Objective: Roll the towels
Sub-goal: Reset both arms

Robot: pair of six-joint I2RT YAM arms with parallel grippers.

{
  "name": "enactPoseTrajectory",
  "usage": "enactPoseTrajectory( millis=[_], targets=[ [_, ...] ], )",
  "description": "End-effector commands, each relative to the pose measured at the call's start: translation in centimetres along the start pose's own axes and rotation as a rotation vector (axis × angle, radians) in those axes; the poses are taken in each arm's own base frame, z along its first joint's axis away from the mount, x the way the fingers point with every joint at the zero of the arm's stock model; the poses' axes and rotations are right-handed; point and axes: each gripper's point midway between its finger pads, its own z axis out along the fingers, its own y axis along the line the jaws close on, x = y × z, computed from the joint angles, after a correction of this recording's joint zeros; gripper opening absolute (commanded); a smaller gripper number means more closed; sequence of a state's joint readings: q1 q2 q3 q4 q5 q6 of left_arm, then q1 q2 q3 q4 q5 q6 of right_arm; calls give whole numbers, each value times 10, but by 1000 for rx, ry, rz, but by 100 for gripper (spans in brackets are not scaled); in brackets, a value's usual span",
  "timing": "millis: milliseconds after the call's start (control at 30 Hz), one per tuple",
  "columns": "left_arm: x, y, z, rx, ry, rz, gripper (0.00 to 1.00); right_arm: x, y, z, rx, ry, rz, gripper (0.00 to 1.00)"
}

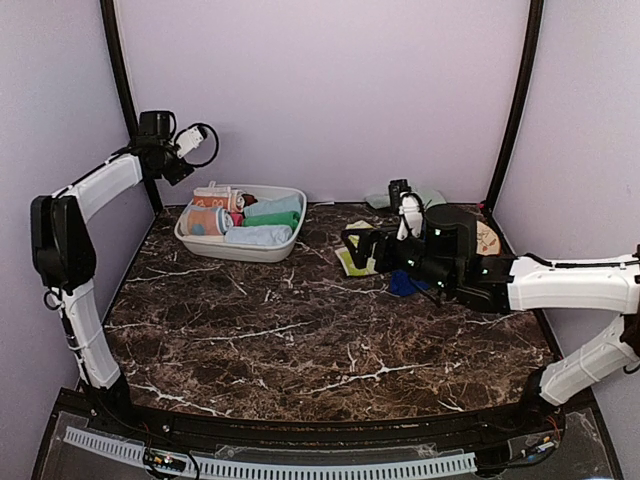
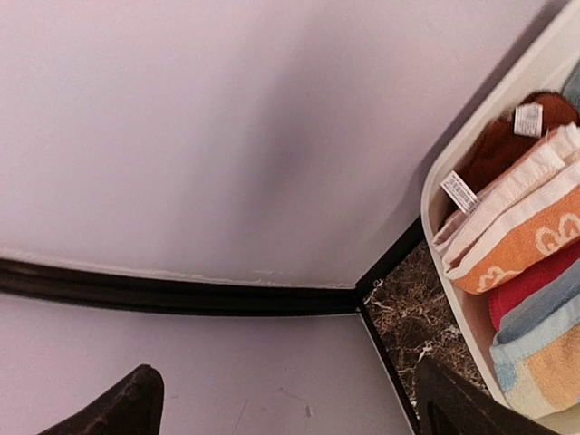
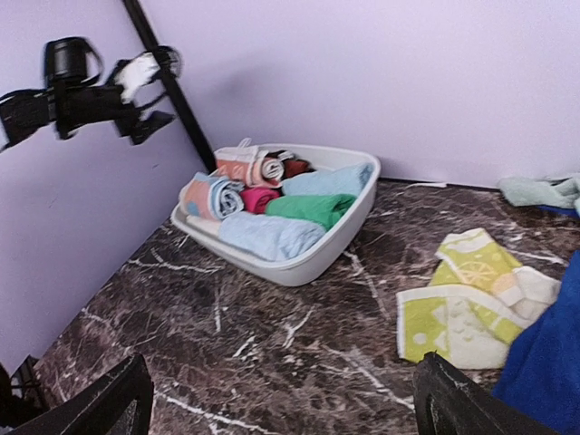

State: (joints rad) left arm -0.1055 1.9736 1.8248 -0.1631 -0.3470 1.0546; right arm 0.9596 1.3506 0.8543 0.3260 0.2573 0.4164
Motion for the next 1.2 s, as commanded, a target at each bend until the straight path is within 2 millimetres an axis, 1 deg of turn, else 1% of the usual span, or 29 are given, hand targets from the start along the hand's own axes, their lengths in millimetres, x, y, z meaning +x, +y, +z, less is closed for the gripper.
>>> enactPoseTrajectory(
  millis=[0,33,100,133,167,233,300,333,367,400,467,500,567,600,667,700,767,833,867,933,967,1000,1033,1067,1133,1167],
  targets=[
    [18,46,-78,54,-99,-396,99,-25,-60,-25,228,-77,-15,100],
    [24,35,-87,116,-121,-477,99,-28,-74,-35,276,-103,-14,100],
    [36,4,-103,221,-157,-616,99,-35,-105,-59,384,-163,2,100],
    [43,-17,-110,264,-168,-682,99,-34,-122,-69,443,-176,9,100],
    [48,-40,-116,313,-194,-753,99,-34,-144,-81,524,-191,21,100],
    [53,-89,-133,423,-288,-835,99,-25,-182,-101,684,-183,35,100],
    [62,-129,-147,462,-363,-913,99,-15,-212,-119,820,-161,17,100],
    [67,-144,-153,466,-399,-941,99,-10,-224,-126,876,-146,0,100],
    [72,-155,-154,457,-428,-964,99,-4,-235,-132,918,-126,-27,100],
    [83,-176,-153,461,-410,-987,99,2,-244,-137,960,-112,-60,100],
    [93,-188,-146,423,-410,-1006,99,10,-262,-150,1058,-103,-131,100],
    [96,-193,-142,415,-404,-1004,99,10,-269,-156,1097,-116,-161,100],
    [103,-197,-133,379,-379,-998,99,14,-282,-162,1141,-112,-201,100],
    [105,-193,-130,342,-388,-988,99,20,-290,-164,1161,-101,-210,100],
    [112,-188,-127,255,-405,-962,99,19,-302,-165,1154,-125,-187,100],
    [118,-187,-123,236,-379,-985,99,20,-307,-167,1156,-141,-192,100],
    [120,-185,-118,222,-360,-1003,99,16,-314,-175,1159,-225,-196,100],
    [128,-190,-116,179,-369,-1027,99,13,-321,-181,1124,-302,-217,100],
    [131,-187,-117,155,-372,-1034,99,13,-326,-182,1108,-320,-211,100],
    [136,-193,-119,150,-357,-1040,99,16,-340,-187,1111,-342,-193,100],
    [138,-191,-123,116,-388,-1043,99,17,-343,-186,1083,-351,-193,100],
    [137,-186,-128,94,-417,-1045,99,14,-346,-186,1067,-372,-192,100],
    [137,-189,-130,110,-412,-1044,99,13,-348,-183,1034,-368,-197,100],
    [137,-191,-129,122,-405,-1042,99,12,-349,-179,990,-374,-204,100],
    [135,-187,-126,106,-415,-1041,99,19,-354,-170,921,-351,-199,100],
    [137,-192,-122,125,-382,-1045,99,23,-350,-160,848,-333,-222,100]
  ],
)
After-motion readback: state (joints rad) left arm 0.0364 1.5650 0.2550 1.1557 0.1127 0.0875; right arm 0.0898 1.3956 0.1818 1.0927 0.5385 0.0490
